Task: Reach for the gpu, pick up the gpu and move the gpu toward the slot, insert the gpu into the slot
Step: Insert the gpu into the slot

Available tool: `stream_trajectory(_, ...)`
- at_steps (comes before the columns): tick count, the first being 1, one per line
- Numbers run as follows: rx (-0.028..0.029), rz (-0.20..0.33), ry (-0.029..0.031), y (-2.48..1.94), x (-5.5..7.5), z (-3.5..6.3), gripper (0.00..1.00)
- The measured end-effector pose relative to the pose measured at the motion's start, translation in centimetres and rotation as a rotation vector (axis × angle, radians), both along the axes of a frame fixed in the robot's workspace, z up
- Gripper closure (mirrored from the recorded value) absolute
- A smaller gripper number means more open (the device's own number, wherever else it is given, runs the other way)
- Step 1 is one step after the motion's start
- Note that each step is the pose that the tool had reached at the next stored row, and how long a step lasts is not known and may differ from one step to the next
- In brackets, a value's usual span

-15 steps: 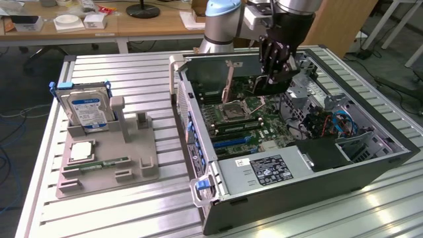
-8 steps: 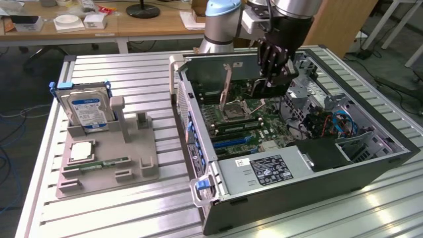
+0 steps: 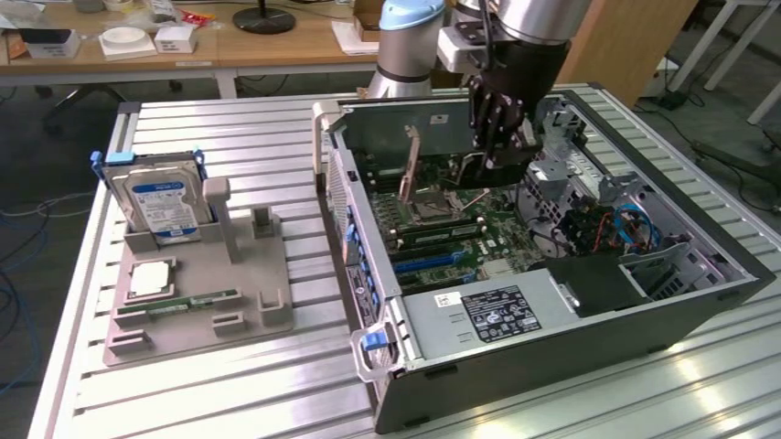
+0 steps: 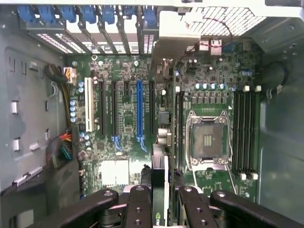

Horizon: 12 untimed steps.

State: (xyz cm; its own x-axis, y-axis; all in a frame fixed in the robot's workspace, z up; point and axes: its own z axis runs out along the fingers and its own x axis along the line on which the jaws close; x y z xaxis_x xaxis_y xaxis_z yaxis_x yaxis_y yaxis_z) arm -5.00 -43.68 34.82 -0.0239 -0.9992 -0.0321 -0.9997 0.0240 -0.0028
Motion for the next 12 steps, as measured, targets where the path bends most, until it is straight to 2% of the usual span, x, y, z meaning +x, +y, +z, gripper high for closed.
stream_trajectory(8,-0.0002,0.000,0.0001,-0.23,-0.4,-1.34,0.73)
stream_trajectory(12,0.0000,0.000,0.0000,-0.25,-1.6,-1.81,0.73)
